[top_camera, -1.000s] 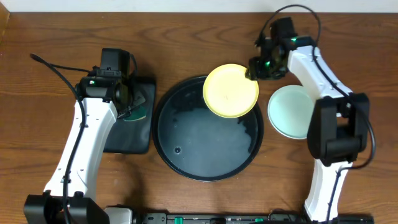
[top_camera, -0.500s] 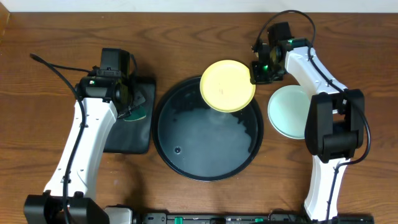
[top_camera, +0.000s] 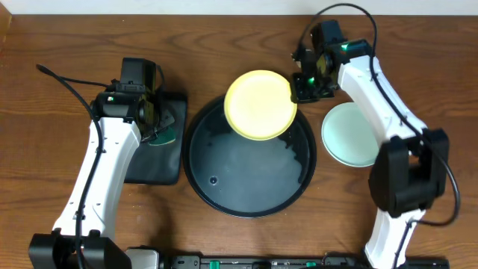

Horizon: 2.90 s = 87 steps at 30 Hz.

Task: Clean dirty plates on tray and stack at the side
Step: 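Move right gripper to the yellow plate rim and pinch it, then bring the sponge with left gripper onto the yellow plate, then scrub the yellow plate with the sponge while right gripper holds it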

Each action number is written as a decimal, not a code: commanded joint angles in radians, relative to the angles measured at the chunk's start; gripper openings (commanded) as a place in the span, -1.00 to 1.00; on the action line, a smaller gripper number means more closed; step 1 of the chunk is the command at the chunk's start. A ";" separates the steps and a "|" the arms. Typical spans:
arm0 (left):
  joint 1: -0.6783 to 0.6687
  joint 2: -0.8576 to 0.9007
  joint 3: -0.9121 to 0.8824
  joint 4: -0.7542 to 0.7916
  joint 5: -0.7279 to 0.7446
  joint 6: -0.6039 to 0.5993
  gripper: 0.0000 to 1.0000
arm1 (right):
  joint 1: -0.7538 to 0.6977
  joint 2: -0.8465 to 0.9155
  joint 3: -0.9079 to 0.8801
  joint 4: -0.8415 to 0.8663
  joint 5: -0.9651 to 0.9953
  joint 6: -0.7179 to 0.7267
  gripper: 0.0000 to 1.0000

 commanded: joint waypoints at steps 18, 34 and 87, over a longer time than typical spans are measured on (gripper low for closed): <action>0.003 0.010 0.015 0.002 -0.012 0.006 -0.85 | 0.165 0.033 -0.204 0.036 0.072 0.239 -0.24; -0.145 0.057 0.015 0.033 0.032 0.136 -0.86 | 0.198 0.109 -0.204 0.059 0.072 0.367 -0.42; -0.443 0.415 0.007 0.314 0.144 0.047 -0.85 | 0.213 0.148 -0.204 0.069 0.061 0.377 -0.98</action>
